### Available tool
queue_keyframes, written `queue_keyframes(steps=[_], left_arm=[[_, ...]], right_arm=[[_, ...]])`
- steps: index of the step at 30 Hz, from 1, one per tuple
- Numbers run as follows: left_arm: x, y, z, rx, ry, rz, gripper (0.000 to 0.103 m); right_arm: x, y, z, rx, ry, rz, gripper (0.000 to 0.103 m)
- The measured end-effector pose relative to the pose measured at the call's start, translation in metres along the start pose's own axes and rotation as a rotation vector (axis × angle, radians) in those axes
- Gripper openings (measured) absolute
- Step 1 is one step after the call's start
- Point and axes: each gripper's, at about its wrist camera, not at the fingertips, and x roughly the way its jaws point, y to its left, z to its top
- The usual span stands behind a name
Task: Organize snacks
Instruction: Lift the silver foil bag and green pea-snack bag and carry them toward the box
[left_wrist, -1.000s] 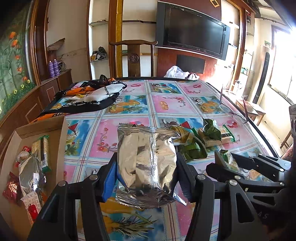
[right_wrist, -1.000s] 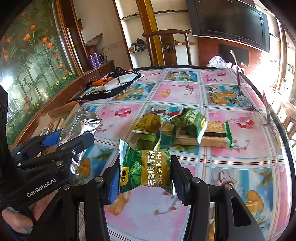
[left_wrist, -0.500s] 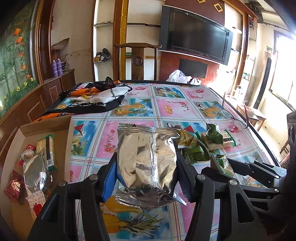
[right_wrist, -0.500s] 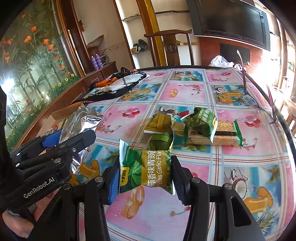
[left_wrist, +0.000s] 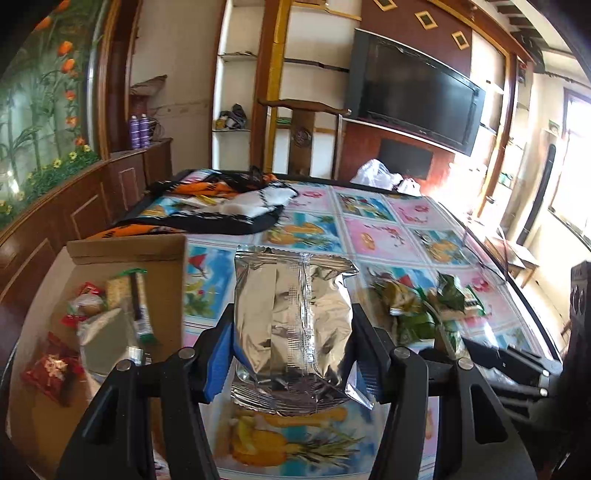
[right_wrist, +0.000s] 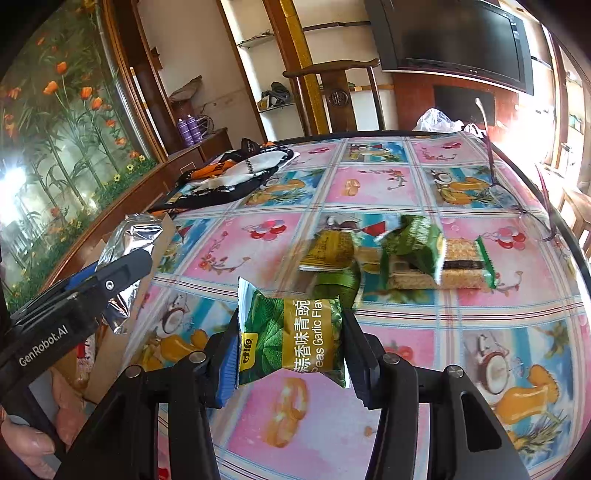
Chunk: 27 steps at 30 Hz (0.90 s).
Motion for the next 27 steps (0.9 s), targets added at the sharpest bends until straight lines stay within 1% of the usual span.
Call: queue_keyframes(steps=[5, 8, 20, 25, 27], left_arm=[[0.0, 0.016, 0.001, -0.034, 0.004, 0.022, 0.058], [-0.003, 0.025, 0.001, -0.046, -0.008, 0.033, 0.058], [-0.014, 0.065, -0.002, -0.123, -0.038, 0.075, 0.058], [-0.025, 0.085, -0.005, -0.179, -0.073, 0.092, 0.058], [-0.028, 0.093, -0.007, -0.196, -0.077, 0.11, 0.058]], right_arm=[[0.008, 0.027, -0.003, -0.025, 0.009, 0.032, 0.053], [0.012, 0.044, -0.005, -0.04, 0.013, 0.055, 0.053], [0.026, 0.082, -0.007, -0.062, 0.025, 0.102, 0.054], [0.029, 0.095, -0.009, -0.075, 0.024, 0.117, 0.054], [0.03, 0.101, -0.01, -0.084, 0.024, 0.121, 0.054]])
